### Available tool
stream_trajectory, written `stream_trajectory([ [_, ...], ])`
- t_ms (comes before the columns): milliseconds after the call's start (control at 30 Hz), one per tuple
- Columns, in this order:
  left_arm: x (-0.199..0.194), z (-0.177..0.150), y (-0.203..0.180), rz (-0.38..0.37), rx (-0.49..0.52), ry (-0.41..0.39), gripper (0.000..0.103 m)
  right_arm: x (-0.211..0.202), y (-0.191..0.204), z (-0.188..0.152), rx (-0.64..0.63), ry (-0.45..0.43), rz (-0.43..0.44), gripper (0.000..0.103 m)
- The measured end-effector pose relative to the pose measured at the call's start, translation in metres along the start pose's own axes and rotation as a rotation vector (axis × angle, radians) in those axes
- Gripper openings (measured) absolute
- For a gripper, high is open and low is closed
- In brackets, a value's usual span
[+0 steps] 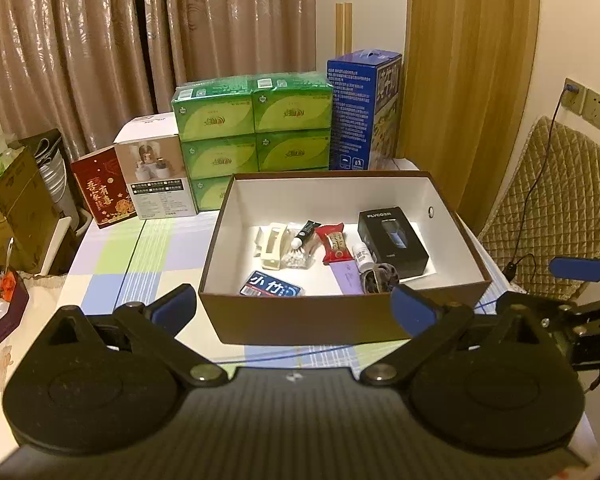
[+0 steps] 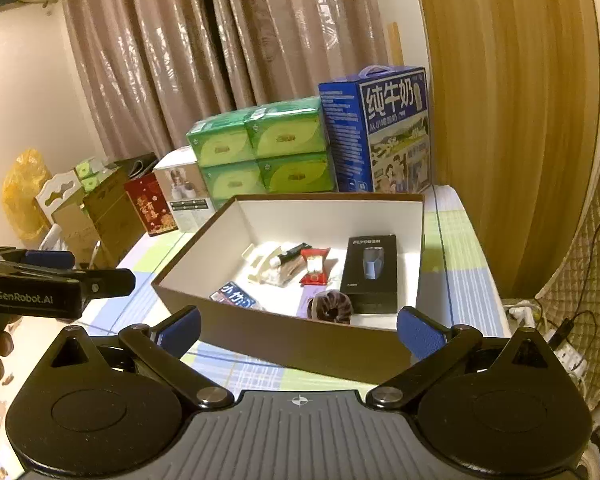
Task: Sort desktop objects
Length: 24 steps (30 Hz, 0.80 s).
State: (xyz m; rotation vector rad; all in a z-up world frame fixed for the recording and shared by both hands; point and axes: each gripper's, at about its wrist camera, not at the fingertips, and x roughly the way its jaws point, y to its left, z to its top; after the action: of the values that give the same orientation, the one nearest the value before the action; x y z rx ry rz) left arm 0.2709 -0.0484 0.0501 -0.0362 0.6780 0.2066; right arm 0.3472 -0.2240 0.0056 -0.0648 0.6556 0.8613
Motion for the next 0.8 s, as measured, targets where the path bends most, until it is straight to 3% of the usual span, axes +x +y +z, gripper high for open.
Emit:
stream_trajectory([
  [233, -0.022, -0.014, -0.001, 0.009, -0.032, 0.016, 0.102, -0.017, 0.01, -0.014, -0.018, 0.0, -0.002, 0.101],
  [800, -0.083, -0.056, 0.012, 0.003, 0.002, 0.037, 0.102, -0.063, 0.058, -0.054, -0.025, 0.021, -0.059, 0.101],
])
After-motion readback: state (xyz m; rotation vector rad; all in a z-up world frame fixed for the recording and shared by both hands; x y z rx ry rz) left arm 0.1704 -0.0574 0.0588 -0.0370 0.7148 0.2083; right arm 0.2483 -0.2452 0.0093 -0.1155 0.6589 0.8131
